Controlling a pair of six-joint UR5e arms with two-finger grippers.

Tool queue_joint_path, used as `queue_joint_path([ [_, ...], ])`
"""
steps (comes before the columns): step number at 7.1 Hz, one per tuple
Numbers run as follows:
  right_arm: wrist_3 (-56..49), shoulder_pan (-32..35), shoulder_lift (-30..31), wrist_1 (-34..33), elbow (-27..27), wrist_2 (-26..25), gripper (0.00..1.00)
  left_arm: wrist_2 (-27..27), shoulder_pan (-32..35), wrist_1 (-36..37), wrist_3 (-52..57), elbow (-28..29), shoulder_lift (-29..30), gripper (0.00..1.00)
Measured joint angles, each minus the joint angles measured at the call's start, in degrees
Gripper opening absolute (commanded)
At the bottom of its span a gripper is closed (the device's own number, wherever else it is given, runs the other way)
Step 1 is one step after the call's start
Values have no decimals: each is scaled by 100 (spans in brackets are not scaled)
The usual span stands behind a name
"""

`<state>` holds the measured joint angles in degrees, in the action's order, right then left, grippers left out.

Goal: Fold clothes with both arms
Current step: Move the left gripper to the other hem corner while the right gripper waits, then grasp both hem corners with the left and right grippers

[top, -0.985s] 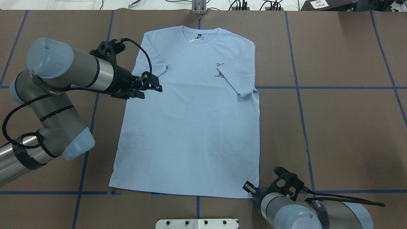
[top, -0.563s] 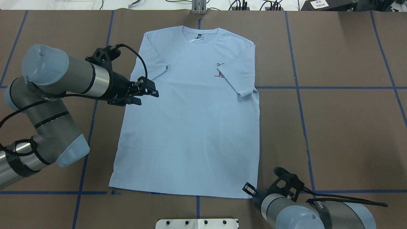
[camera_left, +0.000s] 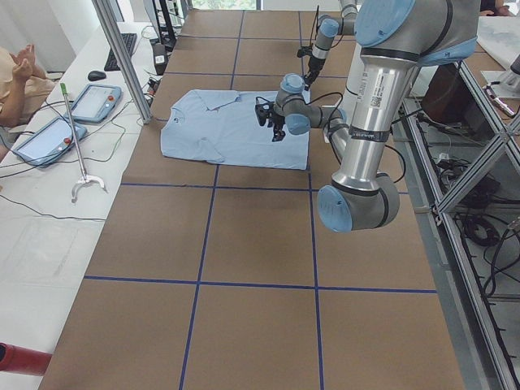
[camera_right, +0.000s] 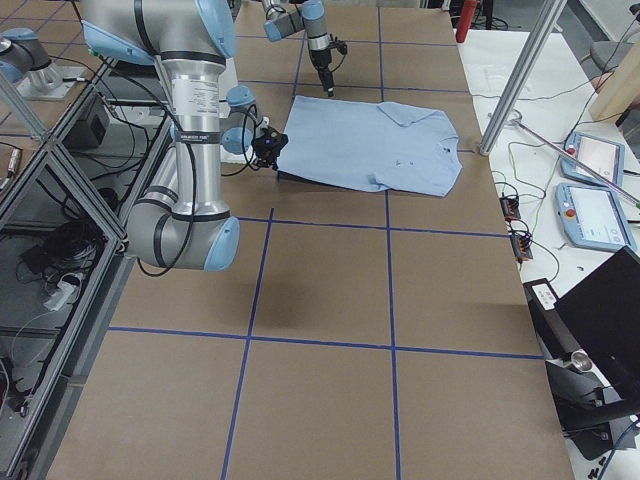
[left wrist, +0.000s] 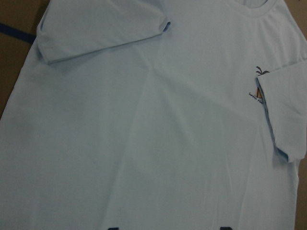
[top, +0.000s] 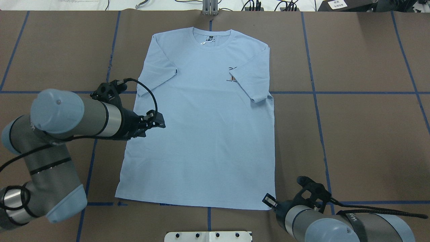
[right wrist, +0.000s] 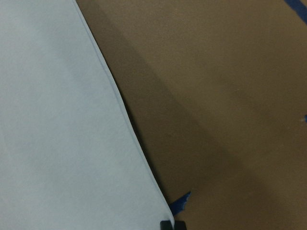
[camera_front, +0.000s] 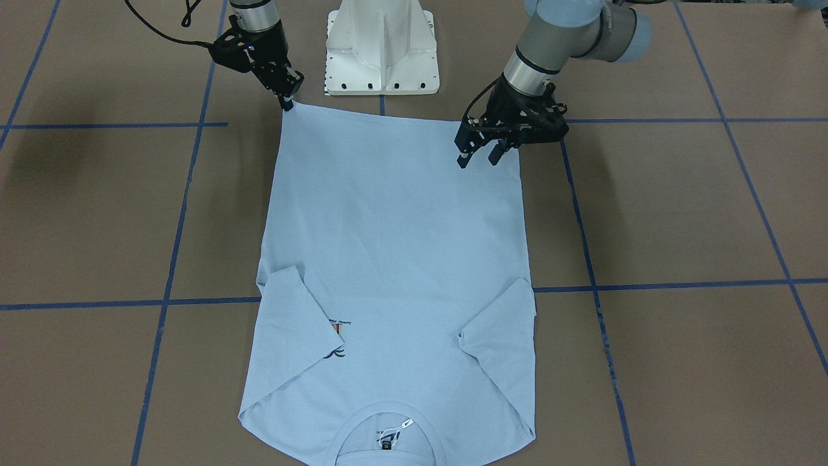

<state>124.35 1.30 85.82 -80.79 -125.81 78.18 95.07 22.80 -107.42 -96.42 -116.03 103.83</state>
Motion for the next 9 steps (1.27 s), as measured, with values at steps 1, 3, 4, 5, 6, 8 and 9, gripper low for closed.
queue_joint_path([
  [1, -7, -1, 83, -4, -78, 19, 0, -315, -302, 147, -163, -101, -235, 72],
  [3, -11, -6, 195, -7, -141, 24, 0, -485, -663, 304, -369, -149, -481, 71],
  [4, -13, -10, 217, -5, -136, 22, 0, -491, -787, 428, -430, -156, -552, 68],
  [5, -13, -13, 222, -3, -126, 22, 0, -482, -879, 549, -517, -161, -586, 66],
  [6, -10, -14, 223, -3, -123, 22, 0, -436, -952, 667, -600, -171, -601, 64],
  [8, -7, -19, 221, -3, -117, 16, 0, -269, -1034, 768, -651, -202, -608, 62],
  [9, -7, -22, 213, -2, -115, 12, 0, -230, -1093, 781, -656, -208, -625, 61],
])
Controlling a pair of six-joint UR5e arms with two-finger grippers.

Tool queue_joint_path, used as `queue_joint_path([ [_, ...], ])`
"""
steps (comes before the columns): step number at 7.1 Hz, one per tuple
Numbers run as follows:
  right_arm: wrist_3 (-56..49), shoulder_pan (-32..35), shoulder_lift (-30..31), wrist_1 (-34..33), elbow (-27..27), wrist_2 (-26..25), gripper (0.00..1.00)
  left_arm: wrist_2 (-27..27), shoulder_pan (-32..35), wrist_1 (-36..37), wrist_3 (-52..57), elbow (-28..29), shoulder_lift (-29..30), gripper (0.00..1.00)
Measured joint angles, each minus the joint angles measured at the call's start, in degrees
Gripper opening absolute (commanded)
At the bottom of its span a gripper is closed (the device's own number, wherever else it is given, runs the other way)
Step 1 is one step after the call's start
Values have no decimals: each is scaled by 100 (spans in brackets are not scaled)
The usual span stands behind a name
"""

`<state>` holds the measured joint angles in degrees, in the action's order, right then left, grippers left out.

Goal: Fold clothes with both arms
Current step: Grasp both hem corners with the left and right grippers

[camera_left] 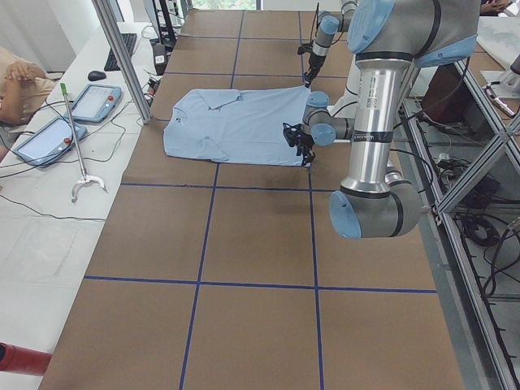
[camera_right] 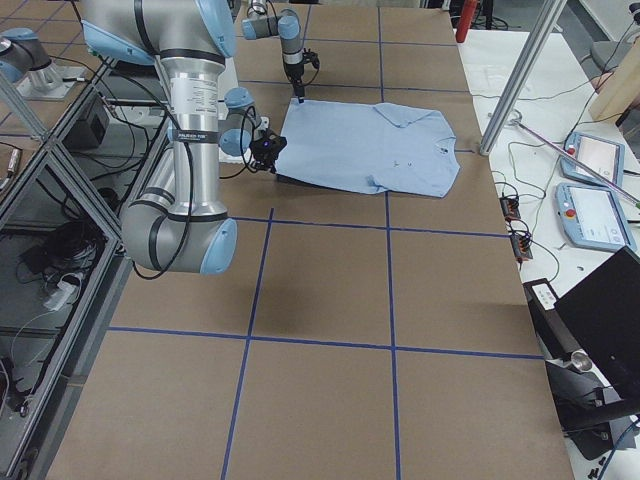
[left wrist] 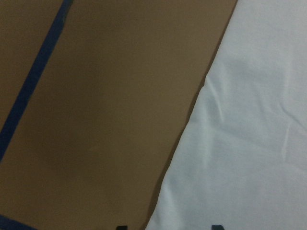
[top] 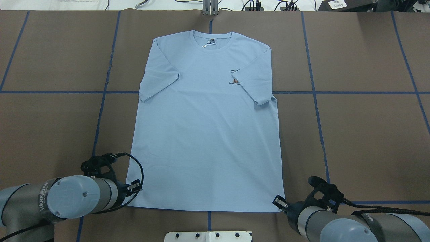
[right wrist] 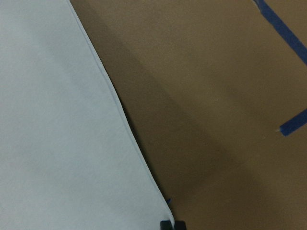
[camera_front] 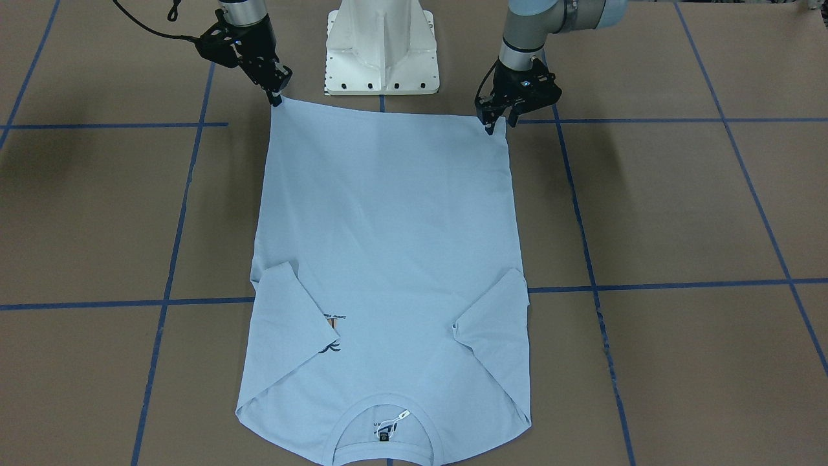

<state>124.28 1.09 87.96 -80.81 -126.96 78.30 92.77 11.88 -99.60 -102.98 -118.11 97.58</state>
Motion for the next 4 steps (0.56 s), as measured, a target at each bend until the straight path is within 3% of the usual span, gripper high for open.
queue_joint_path([
  [4, 0, -8, -16, 1, 1, -15, 0, 91, -133, 3, -2, -2, -132, 51],
])
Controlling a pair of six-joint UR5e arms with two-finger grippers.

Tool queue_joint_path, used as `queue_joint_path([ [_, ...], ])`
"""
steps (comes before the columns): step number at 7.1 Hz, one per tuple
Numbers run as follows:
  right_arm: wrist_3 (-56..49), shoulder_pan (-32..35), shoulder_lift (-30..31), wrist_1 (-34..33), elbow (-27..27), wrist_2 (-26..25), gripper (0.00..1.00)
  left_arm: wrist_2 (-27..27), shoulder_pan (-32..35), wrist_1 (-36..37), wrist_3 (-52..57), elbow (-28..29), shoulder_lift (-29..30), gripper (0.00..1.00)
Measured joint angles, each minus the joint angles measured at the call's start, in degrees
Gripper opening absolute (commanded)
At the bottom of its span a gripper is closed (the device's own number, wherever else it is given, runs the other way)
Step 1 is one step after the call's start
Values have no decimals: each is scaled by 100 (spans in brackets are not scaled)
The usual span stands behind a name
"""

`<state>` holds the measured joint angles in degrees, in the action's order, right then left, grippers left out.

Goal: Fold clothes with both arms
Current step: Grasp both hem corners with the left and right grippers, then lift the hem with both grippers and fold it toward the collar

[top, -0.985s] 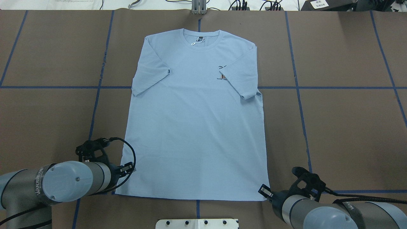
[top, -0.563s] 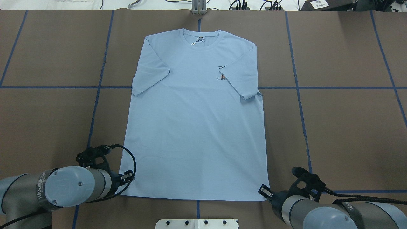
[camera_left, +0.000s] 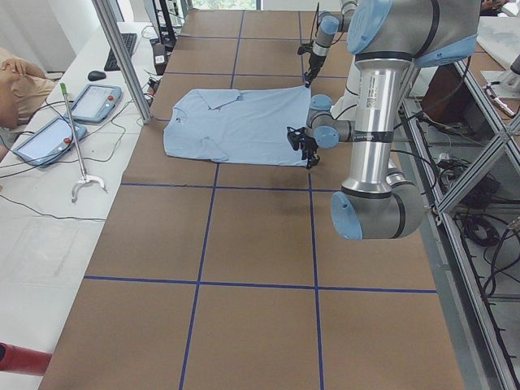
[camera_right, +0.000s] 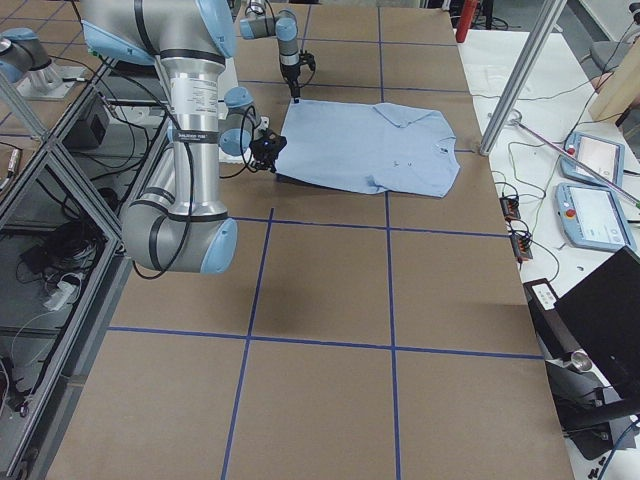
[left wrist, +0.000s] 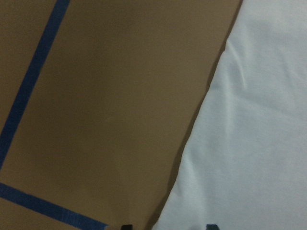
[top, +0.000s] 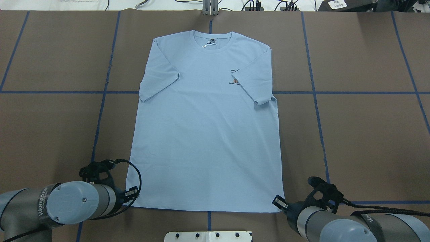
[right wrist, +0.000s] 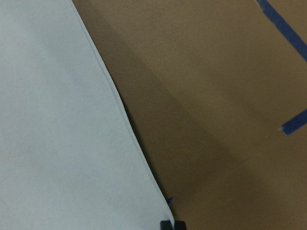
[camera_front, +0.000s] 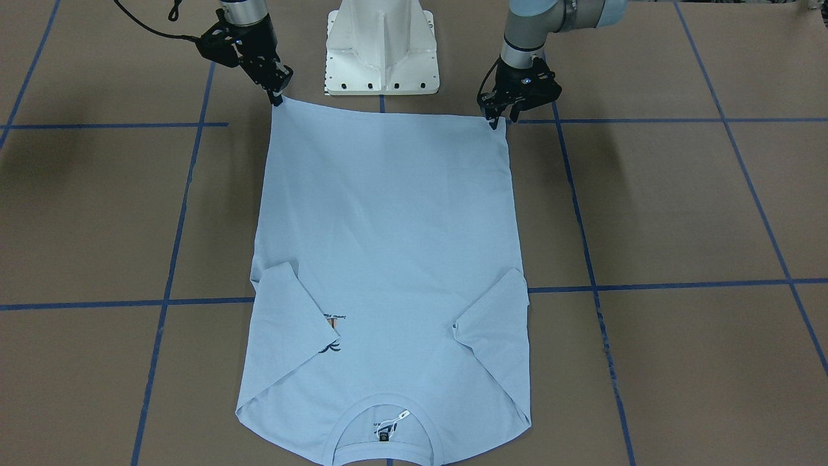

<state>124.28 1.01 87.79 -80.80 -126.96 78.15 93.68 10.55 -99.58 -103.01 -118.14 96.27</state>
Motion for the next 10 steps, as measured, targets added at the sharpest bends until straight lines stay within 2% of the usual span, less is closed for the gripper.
queue_joint_path([
  [1, 0, 0, -7, 2, -1, -3, 0, 22, -27, 0, 0, -4, -4, 45],
  [2, 0, 0, -12, 2, -3, -7, 0, 31, -61, 0, 0, -6, -11, 32],
  [3, 0, 4, -17, 3, -7, -11, 0, 33, -84, 0, 0, -7, -16, 3],
  [6, 0, 47, -27, 3, -13, -26, 0, 55, -95, -6, -39, -32, -20, 0],
  [10, 0, 132, 83, 3, -213, -25, 0, 340, -330, 184, -151, -990, -125, 0],
])
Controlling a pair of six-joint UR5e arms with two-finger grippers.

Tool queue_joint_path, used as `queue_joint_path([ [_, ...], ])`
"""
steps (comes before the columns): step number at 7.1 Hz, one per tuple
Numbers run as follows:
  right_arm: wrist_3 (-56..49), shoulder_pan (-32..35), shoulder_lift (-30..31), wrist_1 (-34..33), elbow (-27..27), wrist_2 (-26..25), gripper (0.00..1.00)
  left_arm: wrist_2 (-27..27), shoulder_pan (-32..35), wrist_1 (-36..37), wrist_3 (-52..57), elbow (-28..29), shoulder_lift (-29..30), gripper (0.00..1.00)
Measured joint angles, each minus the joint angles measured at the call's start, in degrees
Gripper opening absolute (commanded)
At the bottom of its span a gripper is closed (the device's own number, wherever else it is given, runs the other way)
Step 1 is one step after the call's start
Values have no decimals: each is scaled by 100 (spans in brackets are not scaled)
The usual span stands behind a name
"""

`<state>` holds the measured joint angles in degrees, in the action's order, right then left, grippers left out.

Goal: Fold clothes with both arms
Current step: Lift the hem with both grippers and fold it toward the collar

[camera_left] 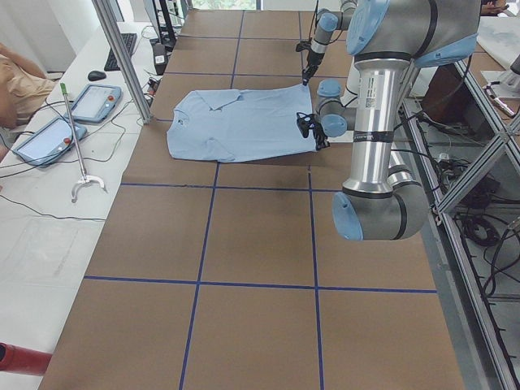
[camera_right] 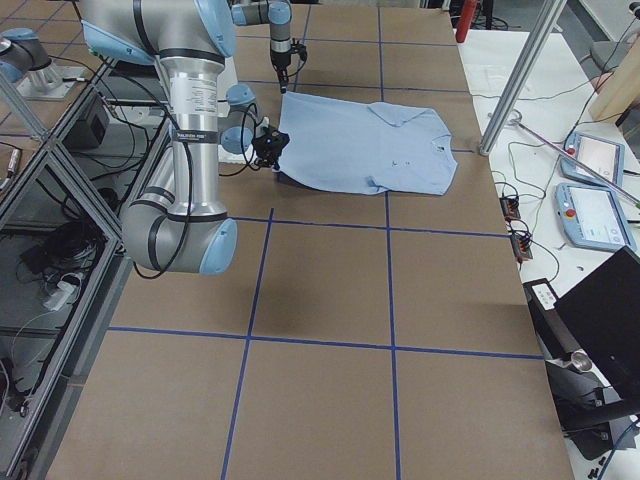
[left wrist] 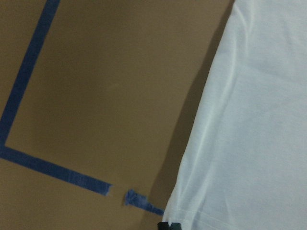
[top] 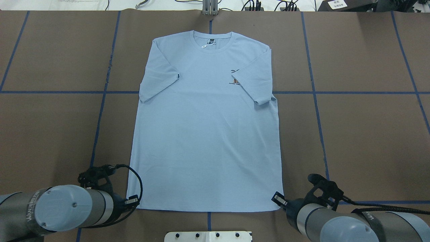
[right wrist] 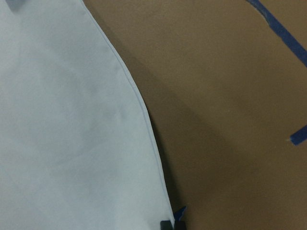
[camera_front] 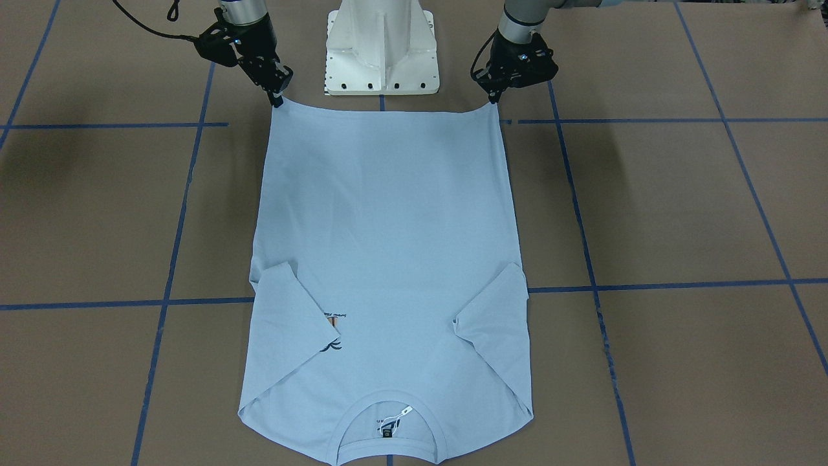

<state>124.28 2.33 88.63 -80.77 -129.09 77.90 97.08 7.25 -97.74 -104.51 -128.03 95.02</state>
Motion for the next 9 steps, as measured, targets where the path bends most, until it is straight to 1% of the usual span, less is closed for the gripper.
queue_joint_path([
  [2, 0, -92, 370, 2, -439, 33, 0, 13, -261, 48, -237, -294, -14, 0],
  [3, 0, -105, 475, 6, -567, 36, 0, 9, -292, 57, -277, -378, -10, 0],
  [4, -20, -35, 471, 8, -616, 36, 0, 6, -245, 58, -261, -413, 29, 0],
  [5, -214, 146, 306, 7, -566, 41, 0, -2, -66, 56, -145, -391, 117, 0],
  [6, -695, 473, -72, 1, -357, 43, 0, -11, 313, 56, 202, -350, 246, 0],
  [7, -1229, 914, -504, -1, 13, 104, 0, -10, 824, 55, 696, -244, 374, 0],
  [8, -1829, 1466, -960, 5, 539, 339, 0, -3, 1393, 39, 1169, 34, 541, 0],
  [9, -2483, 2106, -1422, 13, 1130, 758, 0, -3, 1932, 6, 1556, 500, 805, 0],
])
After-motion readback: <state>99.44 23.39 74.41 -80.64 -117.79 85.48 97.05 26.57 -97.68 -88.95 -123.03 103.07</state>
